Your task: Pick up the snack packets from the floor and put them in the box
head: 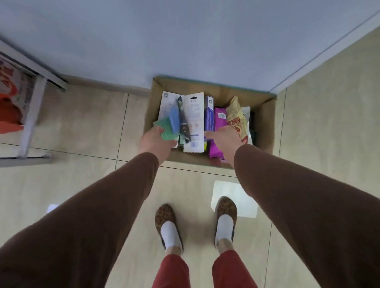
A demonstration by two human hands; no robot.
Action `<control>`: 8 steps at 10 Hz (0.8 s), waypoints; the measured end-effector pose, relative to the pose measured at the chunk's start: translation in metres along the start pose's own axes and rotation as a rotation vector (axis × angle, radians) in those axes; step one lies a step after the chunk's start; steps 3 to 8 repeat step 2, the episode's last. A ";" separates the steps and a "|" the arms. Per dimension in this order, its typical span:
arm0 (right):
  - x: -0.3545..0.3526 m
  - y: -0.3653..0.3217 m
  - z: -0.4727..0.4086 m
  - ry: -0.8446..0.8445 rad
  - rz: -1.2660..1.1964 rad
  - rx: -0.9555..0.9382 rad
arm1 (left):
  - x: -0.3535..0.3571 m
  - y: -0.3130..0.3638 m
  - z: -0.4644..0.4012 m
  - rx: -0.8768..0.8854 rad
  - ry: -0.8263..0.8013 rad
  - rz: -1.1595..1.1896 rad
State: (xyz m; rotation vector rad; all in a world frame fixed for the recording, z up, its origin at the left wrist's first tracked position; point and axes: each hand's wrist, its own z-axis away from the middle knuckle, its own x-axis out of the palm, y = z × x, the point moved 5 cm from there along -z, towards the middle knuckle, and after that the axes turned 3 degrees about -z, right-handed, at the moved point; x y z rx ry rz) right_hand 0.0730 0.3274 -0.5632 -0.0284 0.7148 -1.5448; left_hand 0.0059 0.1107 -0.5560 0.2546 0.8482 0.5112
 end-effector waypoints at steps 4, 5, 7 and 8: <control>0.004 0.024 0.008 0.078 0.085 -0.043 | 0.000 -0.001 0.010 0.071 -0.021 -0.062; 0.004 0.024 0.008 0.078 0.085 -0.043 | 0.000 -0.001 0.010 0.071 -0.021 -0.062; 0.004 0.024 0.008 0.078 0.085 -0.043 | 0.000 -0.001 0.010 0.071 -0.021 -0.062; 0.004 0.024 0.008 0.078 0.085 -0.043 | 0.000 -0.001 0.010 0.071 -0.021 -0.062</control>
